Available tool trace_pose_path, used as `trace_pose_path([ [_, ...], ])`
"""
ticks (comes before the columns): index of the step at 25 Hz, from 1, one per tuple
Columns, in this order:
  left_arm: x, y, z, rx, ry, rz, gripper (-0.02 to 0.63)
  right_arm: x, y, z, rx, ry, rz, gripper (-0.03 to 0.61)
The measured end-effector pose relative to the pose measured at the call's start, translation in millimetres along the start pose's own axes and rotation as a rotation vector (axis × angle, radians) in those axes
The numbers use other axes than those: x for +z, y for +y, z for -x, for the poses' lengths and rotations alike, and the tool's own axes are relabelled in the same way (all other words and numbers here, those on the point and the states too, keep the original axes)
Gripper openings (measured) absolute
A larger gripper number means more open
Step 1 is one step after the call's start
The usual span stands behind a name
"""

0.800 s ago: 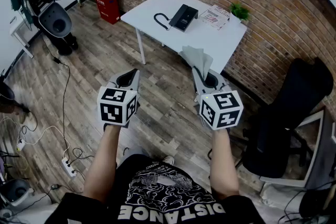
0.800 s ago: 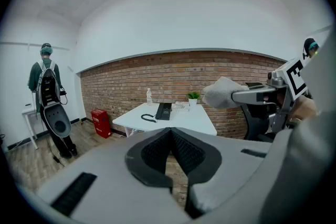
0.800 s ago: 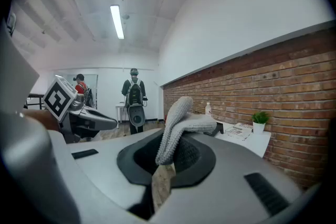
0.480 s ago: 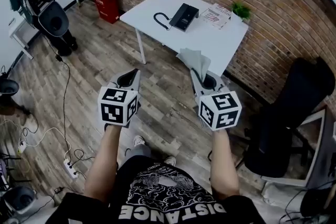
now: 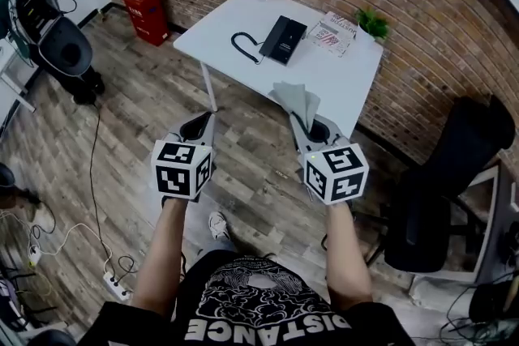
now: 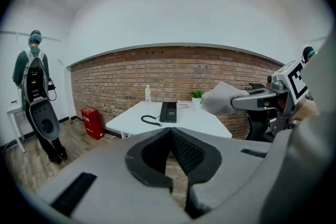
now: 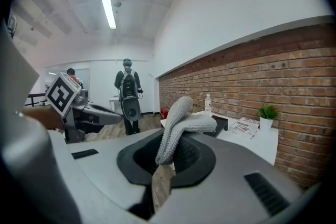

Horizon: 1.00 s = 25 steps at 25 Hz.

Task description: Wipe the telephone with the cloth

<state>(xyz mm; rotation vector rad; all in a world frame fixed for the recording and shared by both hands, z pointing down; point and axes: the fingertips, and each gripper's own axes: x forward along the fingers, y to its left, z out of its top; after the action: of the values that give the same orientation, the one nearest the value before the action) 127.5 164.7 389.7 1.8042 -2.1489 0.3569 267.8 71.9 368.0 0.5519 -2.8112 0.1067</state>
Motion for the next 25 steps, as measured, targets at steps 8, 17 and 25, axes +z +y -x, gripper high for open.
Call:
trace_pose_path([
  [8,20,68,-40,-0.089,0.002,0.006,0.006,23,9,-65,-0.073,0.042,-0.006,0.012],
  [17,28,122,-70,-0.187,0.012,-0.022,0.006,42,25,-115,-0.148,0.057,-0.013,0.012],
  [25,27,150,-90,-0.225,0.026,-0.044,0.006,47,25,-142,-0.192,0.063,-0.019,0.012],
])
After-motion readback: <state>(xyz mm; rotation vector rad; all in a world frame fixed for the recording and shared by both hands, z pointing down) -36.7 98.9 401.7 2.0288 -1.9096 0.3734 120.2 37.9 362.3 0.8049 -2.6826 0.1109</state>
